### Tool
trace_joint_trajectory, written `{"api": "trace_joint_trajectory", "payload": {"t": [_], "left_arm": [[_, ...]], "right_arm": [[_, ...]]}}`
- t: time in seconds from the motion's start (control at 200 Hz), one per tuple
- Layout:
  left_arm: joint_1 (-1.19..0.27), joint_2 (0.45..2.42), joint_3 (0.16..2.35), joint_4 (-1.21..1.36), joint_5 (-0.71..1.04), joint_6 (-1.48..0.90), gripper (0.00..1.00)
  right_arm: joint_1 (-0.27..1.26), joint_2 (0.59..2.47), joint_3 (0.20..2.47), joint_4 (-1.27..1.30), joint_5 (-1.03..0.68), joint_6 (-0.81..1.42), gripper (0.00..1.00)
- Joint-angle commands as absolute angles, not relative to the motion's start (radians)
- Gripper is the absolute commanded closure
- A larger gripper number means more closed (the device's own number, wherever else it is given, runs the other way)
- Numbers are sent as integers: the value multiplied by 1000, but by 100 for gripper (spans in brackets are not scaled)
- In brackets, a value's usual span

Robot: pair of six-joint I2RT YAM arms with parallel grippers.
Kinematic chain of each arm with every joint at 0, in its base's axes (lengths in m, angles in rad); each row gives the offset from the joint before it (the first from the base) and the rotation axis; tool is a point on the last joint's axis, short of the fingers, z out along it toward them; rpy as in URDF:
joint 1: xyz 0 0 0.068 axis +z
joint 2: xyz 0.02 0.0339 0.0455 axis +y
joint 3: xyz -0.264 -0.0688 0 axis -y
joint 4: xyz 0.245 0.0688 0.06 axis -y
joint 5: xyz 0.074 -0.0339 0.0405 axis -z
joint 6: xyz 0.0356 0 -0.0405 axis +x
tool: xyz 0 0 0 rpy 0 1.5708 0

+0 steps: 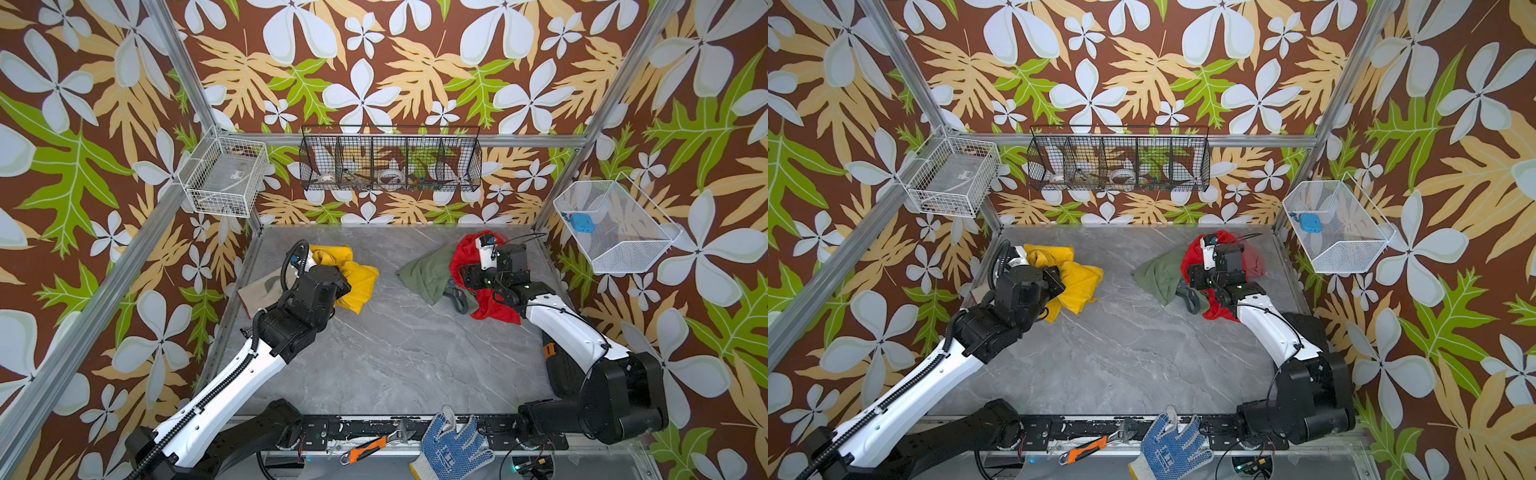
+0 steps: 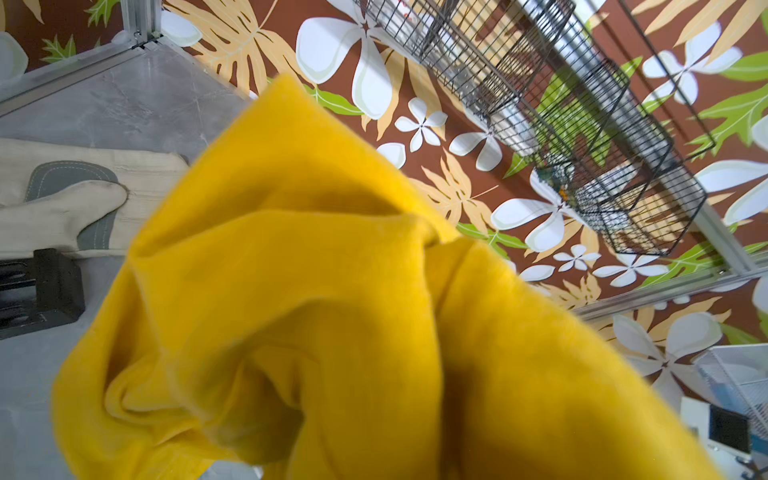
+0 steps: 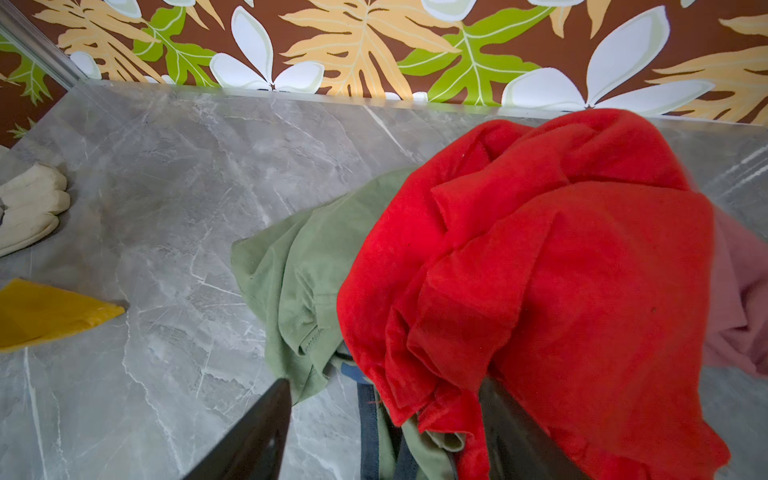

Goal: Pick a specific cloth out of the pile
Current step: 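Carry the yellow cloth with the left gripper farther from the robot beside the glove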

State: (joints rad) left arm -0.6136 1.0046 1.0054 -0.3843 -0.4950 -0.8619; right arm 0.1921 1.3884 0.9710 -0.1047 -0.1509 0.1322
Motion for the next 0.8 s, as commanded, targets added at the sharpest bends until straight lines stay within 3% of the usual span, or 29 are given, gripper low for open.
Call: {"api": "trace_joint_trajectory", "payload": {"t": [0.0,0.315,0.796], "left_arm": [[-612,1020,977,-284,-431,-849,100],[-498,1133,973,-188,-316,-817,100],[-425,1368,893,0,-286,-787,100]], "right_arm": [[194,1391,982,-103,-150,143,29],[193,1397,987,-107,-153,142,29],[194,1374,976,-130,-124,135,29]]}}
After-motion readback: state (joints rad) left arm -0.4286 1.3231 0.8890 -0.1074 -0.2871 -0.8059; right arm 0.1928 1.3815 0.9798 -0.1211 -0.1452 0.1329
